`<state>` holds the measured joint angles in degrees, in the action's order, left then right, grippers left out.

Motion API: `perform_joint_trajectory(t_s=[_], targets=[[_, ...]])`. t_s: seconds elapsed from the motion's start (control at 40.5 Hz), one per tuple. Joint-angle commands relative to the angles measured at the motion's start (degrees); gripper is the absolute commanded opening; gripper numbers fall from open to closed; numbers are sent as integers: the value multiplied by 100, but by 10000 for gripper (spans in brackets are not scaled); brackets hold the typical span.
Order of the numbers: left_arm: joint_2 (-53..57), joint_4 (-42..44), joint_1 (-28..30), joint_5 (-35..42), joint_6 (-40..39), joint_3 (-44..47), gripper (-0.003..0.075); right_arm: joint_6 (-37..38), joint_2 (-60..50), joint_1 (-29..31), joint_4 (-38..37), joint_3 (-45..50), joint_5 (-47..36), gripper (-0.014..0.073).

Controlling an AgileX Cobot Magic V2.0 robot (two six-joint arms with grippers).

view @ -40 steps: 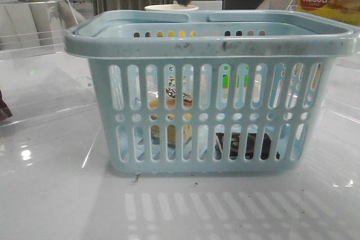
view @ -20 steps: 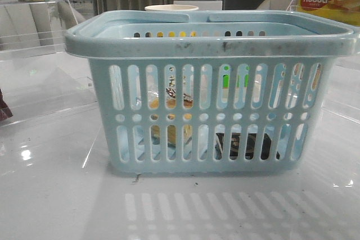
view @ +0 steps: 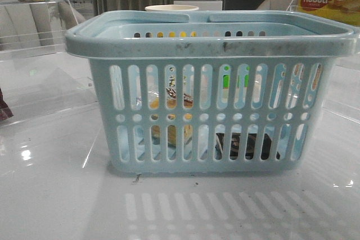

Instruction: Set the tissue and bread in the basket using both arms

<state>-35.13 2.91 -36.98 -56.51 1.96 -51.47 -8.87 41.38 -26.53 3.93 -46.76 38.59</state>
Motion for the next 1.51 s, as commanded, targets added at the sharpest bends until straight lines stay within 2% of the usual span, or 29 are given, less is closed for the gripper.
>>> perform_joint_trajectory(t_s=[0.0, 0.222, 0.346, 0.617, 0.815, 0.864, 1.481], targets=[[270, 37, -27, 370, -91, 132, 560, -41, -28, 2, 6, -148, -324, 582], [431, 37, -27, 606, -91, 453, 560, -41, -28, 2, 6, -148, 33, 580], [431, 48, -27, 676, -81, 464, 518, -41, -28, 2, 6, -148, 150, 514], [431, 48, -27, 795, -81, 464, 266, -41, -28, 2, 6, -148, 218, 200], [431, 48, -27, 795, -81, 464, 118, -41, -28, 2, 6, -148, 218, 53], [431, 48, -27, 795, -81, 464, 89, -41, -28, 2, 6, -148, 218, 54], [527, 48, 1, 859, -81, 495, 91, -41, -28, 2, 6, -148, 218, 54]])
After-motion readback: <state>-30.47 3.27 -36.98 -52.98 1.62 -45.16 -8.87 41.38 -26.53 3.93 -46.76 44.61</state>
